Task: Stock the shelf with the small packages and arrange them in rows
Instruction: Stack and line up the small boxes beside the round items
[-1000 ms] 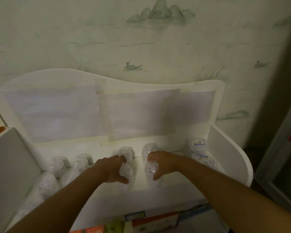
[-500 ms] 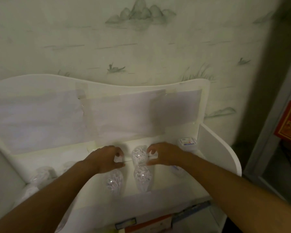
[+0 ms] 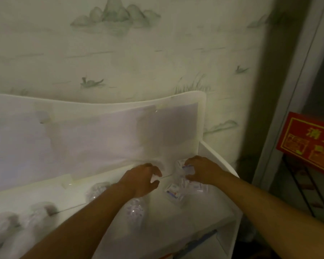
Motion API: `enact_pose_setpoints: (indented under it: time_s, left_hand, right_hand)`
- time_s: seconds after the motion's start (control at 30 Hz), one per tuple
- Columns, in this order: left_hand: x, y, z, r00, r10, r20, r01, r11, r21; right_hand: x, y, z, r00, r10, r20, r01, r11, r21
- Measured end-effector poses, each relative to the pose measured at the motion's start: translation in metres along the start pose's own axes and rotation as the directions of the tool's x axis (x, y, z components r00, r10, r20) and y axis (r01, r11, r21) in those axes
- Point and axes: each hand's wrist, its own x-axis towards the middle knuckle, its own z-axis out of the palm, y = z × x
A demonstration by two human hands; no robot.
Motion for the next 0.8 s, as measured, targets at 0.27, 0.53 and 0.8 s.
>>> enact_pose_setpoints:
  time_s: [0.27,0.53,0.8]
  left_hand:
    - [0.061,0.016,0.051,0.974,-0.067,0.216,0.082,0.995,-0.063]
    - [0.087,0.013,0.076,0.961,0.12,0.247,-0.026,0.936,-0.352]
    - [0.091,0.013,0.076,0.913,0.278,0.299,-0.165,0.921,-0.353]
  right_hand:
    - [0.02,0.01,0.015,0.995,-0.01,-0.102,0.009,1.0,-0.009]
    - [0.039,0.025,0.058,0.992,0.042,-0.116,-0.011,0.968,0.252]
    - [0.021,0.027,0.085,0.956,-0.015,-0.294,0.077,0.977,0.2]
